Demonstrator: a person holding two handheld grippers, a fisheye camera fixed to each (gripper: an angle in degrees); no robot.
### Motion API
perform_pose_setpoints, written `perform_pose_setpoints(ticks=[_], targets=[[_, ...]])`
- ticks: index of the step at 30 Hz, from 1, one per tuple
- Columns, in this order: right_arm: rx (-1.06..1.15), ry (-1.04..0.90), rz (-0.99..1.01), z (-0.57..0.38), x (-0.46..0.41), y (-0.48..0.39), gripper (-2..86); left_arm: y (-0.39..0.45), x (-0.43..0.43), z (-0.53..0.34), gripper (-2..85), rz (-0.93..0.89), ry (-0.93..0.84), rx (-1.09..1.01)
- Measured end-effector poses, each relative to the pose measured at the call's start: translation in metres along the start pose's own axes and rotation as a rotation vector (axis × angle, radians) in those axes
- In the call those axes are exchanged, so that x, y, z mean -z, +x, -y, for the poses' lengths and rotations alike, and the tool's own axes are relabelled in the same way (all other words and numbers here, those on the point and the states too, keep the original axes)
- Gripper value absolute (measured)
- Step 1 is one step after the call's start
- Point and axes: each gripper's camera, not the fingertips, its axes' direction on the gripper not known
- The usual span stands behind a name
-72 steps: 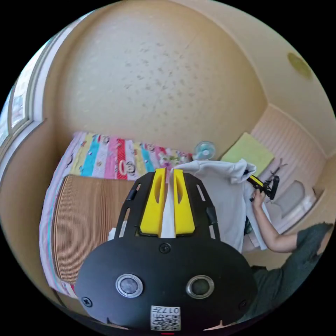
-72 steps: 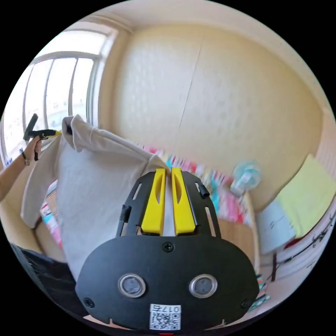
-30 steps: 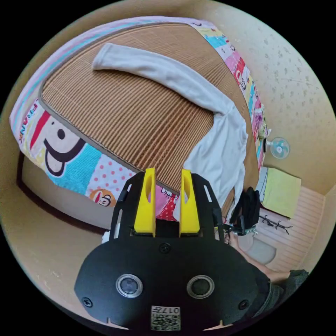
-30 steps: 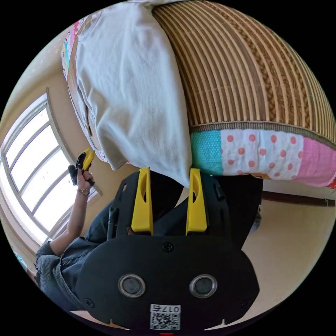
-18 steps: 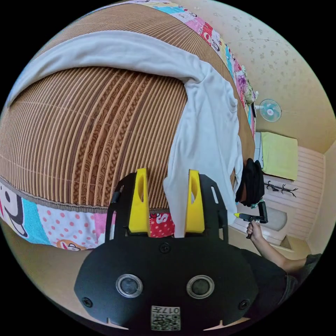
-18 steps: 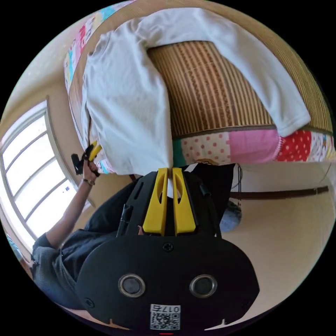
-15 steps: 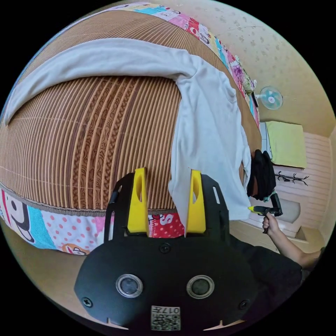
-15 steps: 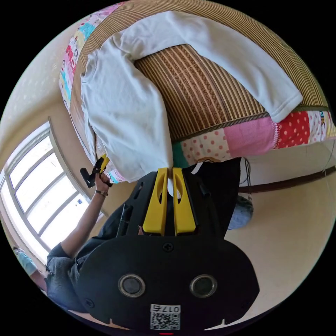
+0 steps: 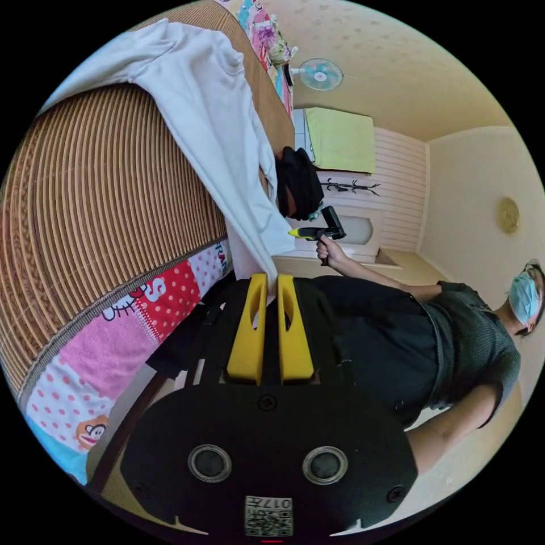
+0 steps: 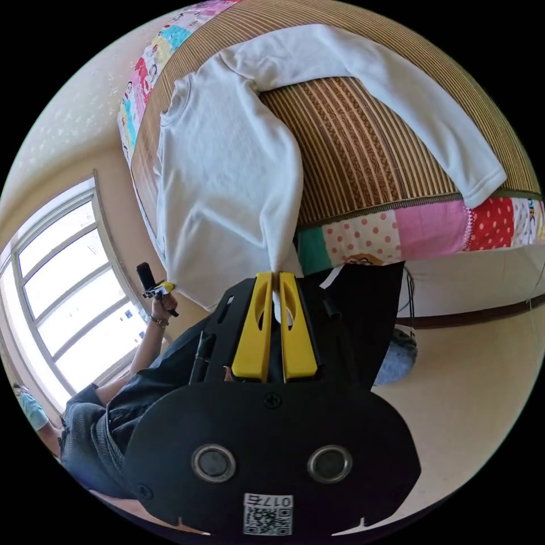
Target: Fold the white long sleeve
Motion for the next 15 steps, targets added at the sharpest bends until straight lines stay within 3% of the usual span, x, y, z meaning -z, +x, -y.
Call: perform_pose_setpoints(ticks=[4,7,9,14,15], targets=[[-0.105,-0.019,-0.056,-0.018,-0.001,0.040,2.7,-0.028,0.032,-0.044,4.5,0.134,-0.034,0.251],[-0.217,-0.037,0.022,-0.032,-0.008,0.073,2.7,-0.062,0.032,-0.076,9.2,0.185,0.005,0.469],[-0.298,0.008,0.060,-0.044,-0.006,0.090,2.6,-0.075,0.044,-0.095,11.2,0.173,0.146,0.551],[-0.365,0.135,0.286,-0.085,0.008,0.134,1.7,-0.101,0.110,-0.146,11.7,0.007,0.845,0.635],[-0.373,0.150,0.300,-0.090,0.011,0.139,1.5,-0.104,0.116,-0.149,12.3,-0.013,0.913,0.638]])
